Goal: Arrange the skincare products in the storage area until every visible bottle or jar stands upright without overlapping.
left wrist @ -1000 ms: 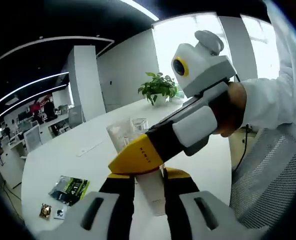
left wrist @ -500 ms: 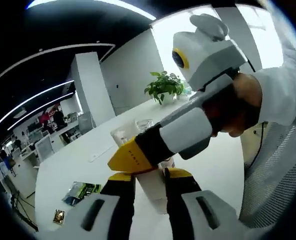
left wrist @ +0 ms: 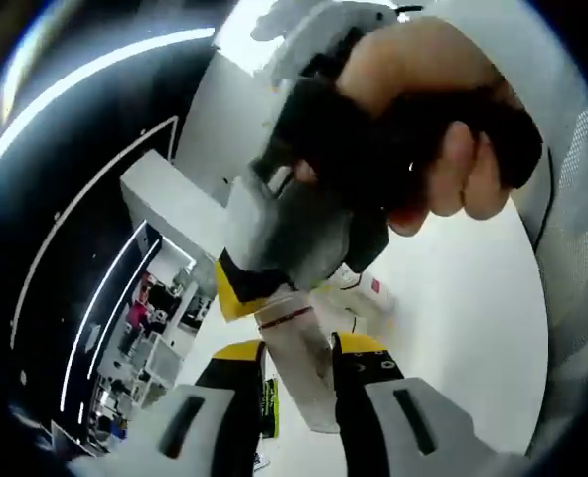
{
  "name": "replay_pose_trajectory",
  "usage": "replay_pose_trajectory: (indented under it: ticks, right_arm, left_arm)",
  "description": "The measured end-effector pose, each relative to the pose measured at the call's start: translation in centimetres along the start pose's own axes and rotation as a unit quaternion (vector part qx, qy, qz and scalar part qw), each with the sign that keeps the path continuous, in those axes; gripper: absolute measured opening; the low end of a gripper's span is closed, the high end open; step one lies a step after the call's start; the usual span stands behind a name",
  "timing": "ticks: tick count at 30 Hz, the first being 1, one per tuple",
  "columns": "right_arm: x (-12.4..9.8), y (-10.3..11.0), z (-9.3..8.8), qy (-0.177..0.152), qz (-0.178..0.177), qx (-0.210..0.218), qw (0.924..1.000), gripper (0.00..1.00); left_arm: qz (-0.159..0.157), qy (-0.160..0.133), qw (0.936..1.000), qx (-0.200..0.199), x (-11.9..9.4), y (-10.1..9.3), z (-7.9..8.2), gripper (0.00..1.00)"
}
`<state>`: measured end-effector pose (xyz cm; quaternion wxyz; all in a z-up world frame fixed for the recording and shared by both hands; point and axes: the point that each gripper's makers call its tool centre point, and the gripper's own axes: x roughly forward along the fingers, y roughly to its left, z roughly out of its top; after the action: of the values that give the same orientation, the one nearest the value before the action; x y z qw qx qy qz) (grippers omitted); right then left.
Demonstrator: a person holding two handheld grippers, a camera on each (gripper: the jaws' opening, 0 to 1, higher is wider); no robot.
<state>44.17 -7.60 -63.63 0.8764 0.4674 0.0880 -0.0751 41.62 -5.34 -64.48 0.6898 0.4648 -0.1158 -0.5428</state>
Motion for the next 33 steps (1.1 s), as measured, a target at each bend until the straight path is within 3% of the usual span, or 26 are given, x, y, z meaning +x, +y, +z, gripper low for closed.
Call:
replay_pose_trajectory:
  ticks: [2, 5, 7, 13, 16, 26, 27, 29, 30, 31, 33]
  right_arm:
    - [-0.2, -0.6, -0.1, -0.004, -0.005, 0.069, 0.9976, 0.13]
    - [-0.4, -1.3, -0.2, -0.011, -0.013, 0.109, 0.9939, 0.13]
    - [-0.5, -1.4, -0.4, -0.009, -0.014, 0.139, 0.9902, 0.13]
    - [-0.6, -1.8, -1.1, -0.01, -0.018, 0.24, 0.9706, 0.13]
    - [-0.8, -2.0, -1.4, -0.007, -0.02, 0.253, 0.9673, 0.13]
    - [-0.8, -1.7, -1.6, 0.0, 0.001, 0.291, 0.9568, 0.14]
    - [-0.7, -1.5, -1.5, -0.002, 0.005, 0.287, 0.9578, 0.14]
    - [-0.7, -1.5, -1.3, -0.004, 0.003, 0.274, 0.9616, 0.14]
    - [-0.6, -1.3, -1.3, -0.003, 0.005, 0.273, 0.9619, 0.14]
    - [-0.6, -1.1, -1.2, 0.001, 0.009, 0.262, 0.965, 0.15]
    - [-0.7, -0.6, -0.8, 0.001, 0.024, 0.223, 0.9746, 0.19]
  left_arm:
    - [0.001, 0.004, 0.9995, 0.031, 0.0, -0.1, -0.1, 0.23]
    - [-0.003, 0.006, 0.9976, 0.069, 0.0, -0.5, -0.2, 0.24]
    - [-0.009, 0.023, 0.9934, 0.112, 0.2, -0.8, -1.0, 0.26]
    - [-0.004, 0.019, 0.9886, 0.149, 0.3, -0.6, -1.1, 0.29]
    - [-0.003, 0.01, 0.9921, 0.125, 0.2, -0.3, -1.0, 0.23]
    - [-0.011, -0.011, 0.9916, 0.129, -0.5, 0.0, -0.9, 0.2]
    - [-0.01, -0.014, 0.9922, 0.123, -0.5, 0.1, -0.8, 0.2]
    - [-0.016, -0.018, 0.9975, 0.066, -0.5, 0.0, -0.8, 0.19]
    - [-0.019, -0.021, 0.9973, 0.067, -0.4, 0.1, -0.8, 0.19]
    - [-0.022, -0.022, 0.9979, 0.056, -0.4, 0.1, -0.8, 0.2]
    - [-0.045, -0.03, 0.9985, -0.003, -0.4, -0.2, -0.9, 0.2]
